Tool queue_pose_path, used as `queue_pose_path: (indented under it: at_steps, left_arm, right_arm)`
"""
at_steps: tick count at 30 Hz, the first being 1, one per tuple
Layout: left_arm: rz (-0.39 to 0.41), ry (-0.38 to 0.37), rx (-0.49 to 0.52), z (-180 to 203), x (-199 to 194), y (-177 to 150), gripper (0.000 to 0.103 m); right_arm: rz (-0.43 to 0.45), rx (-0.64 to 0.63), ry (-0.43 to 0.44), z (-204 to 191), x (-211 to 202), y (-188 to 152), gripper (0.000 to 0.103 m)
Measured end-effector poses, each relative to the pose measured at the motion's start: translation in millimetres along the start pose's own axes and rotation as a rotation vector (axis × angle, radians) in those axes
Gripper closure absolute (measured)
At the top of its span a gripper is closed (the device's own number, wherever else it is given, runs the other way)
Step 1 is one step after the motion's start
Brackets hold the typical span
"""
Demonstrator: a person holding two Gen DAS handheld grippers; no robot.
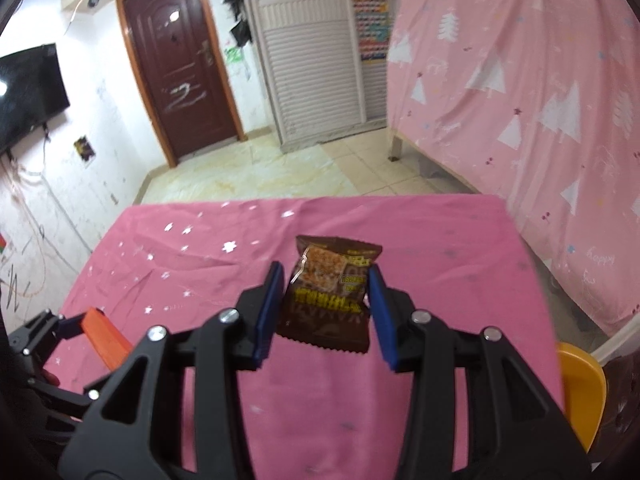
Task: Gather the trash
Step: 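Carry the orange box and snack packet in both grippers over the yellow bin, then open both grippers to drop the box and snack packet into the bin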
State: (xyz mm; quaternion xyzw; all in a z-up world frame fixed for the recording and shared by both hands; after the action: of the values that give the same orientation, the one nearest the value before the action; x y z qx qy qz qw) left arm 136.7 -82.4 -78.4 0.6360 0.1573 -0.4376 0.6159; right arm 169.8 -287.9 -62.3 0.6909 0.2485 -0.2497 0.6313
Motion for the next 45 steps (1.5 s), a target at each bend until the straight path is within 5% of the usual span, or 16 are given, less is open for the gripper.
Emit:
queue_pose_path:
  at_steps: [14,22,31,45]
  left_arm:
    - [-0.044,-0.044,0.078,84,17,5,0.018]
    - [-0.073,-0.09,0.139,133,25,5,0.018]
    - [-0.101,-0.141,0.192,184,34,2,0.018]
    - [-0.093,-0.207,0.269,261,36,13,0.018]
  right_arm:
    - [0.096,0.094,-0.024,87,-45,2,0.063]
    - [0.123,0.143,-0.146,159,-69,-15,0.062]
    - [0.091,0.219,-0.241,230,-79,-52,0.062]
    - [-0.018,0.247,-0.278,269,-64,-109,0.062]
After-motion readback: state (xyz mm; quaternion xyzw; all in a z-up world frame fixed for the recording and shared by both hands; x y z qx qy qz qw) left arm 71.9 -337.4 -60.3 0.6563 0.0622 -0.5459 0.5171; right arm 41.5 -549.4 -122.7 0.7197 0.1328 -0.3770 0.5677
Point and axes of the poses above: each gripper's, at about its wrist camera, not at the fingertips, and x roughly the way its jaws point, z to its right, y to its top, the point moved 10 cm from there along x, roughly the way its jaws point, and after that the axes turned 6 degrees about -y, right-handed, at the moved point
